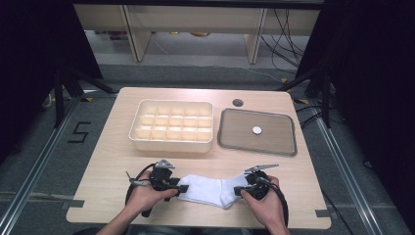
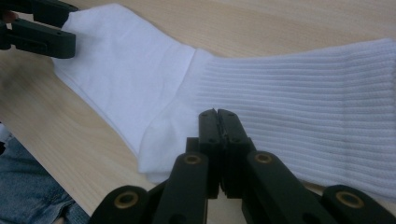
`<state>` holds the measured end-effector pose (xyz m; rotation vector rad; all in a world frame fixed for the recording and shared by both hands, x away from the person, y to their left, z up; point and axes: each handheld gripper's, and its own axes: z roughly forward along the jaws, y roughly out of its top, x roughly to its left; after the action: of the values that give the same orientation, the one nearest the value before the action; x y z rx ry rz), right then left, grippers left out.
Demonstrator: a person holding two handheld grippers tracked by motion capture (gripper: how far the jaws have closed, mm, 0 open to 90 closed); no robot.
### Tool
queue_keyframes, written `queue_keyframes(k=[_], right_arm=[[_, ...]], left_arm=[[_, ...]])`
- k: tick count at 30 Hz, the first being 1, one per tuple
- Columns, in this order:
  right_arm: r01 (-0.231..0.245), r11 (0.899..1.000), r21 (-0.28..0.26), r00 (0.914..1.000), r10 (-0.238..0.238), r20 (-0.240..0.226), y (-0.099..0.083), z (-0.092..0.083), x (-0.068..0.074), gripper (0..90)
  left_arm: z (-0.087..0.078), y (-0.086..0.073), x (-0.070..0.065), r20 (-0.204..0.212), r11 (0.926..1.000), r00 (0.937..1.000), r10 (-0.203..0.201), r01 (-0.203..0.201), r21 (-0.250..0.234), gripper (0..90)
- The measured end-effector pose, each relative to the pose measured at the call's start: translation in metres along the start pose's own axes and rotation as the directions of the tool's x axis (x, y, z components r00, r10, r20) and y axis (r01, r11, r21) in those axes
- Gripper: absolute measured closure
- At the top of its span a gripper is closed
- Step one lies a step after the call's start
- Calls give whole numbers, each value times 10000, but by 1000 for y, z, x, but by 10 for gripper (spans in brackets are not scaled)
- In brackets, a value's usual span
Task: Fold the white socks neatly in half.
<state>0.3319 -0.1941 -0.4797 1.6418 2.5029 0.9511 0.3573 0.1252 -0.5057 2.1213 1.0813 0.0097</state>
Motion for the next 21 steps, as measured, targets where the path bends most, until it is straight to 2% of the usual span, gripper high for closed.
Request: queue_keyframes(k=[1, 3, 5, 7, 8, 9, 10, 11, 12, 13, 14, 15, 17, 19, 20, 21], right_arm=[[17, 10000, 3, 10000, -17, -55, 0, 0, 0, 884], [25, 10000, -95, 10000, -24, 86, -2, 5, 2, 882], [16, 10000, 39, 9998, -17, 178, -2, 6, 3, 882], [221, 9998, 22, 9995, -221, 230, -6, 13, 3, 886], [221, 9998, 22, 9995, -221, 230, -6, 13, 3, 886], [-1, 9998, 213, 9998, -3, 199, -5, 13, 4, 888], [7, 9999, 161, 9996, -11, 265, -6, 14, 5, 890], [54, 9999, 119, 9995, -57, 306, -5, 14, 6, 891], [216, 9997, 91, 9986, -221, 481, -5, 15, 6, 890], [75, 9997, 236, 9994, -83, 347, -4, 13, 7, 890], [75, 9997, 236, 9994, -83, 347, -4, 13, 7, 890], [108, 9996, 266, 9990, -120, 438, -2, 13, 8, 891], [183, 9998, 5, 9991, -183, 371, 2, 9, 12, 900], [324, 9994, -126, 9994, -323, 86, 6, 5, 19, 900], [488, 9984, -298, 9983, -497, -313, 8, 9, 28, 900], [628, 9978, -216, 9965, -639, -546, 9, 12, 31, 900]], left_arm=[[0, 0, -1, -53, 10000, 10000, 15, -15, -65, 520], [1, -1, -2, -119, 9995, 9994, 321, -322, -27, 555], [2, -3, -5, -153, 9976, 9976, 677, -678, -116, 579], [4, -4, -9, -151, 9931, 9930, 1174, -1175, -27, 687], [4, -4, -9, -151, 9931, 9930, 1174, -1175, -27, 727], [5, -5, -10, -83, 9928, 9928, 1195, -1196, -61, 727], [6, -5, -11, -36, 9941, 9943, 1065, -1065, -187, 756], [5, -5, -10, -45, 9941, 9941, 1083, -1084, -79, 784], [5, -5, -9, 86, 9962, 9963, 858, -856, -173, 790], [5, -5, -9, 86, 9962, 9963, 858, -856, -173, 795], [4, -5, -7, 237, 9973, 9971, 716, -713, -146, 795], [4, -5, -7, 454, 9992, 9986, 285, -272, -304, 798], [-1, -3, -4, 749, 9992, 9972, 70, -40, -401, 800], [-6, -1, -6, 964, 9985, 9953, -23, 75, -536, 800], [-7, -1, -6, 1139, 9991, 9935, 29, 20, -429, 799], [-7, -1, -8, 1107, 9987, 9939, 7, 48, -498, 799]])
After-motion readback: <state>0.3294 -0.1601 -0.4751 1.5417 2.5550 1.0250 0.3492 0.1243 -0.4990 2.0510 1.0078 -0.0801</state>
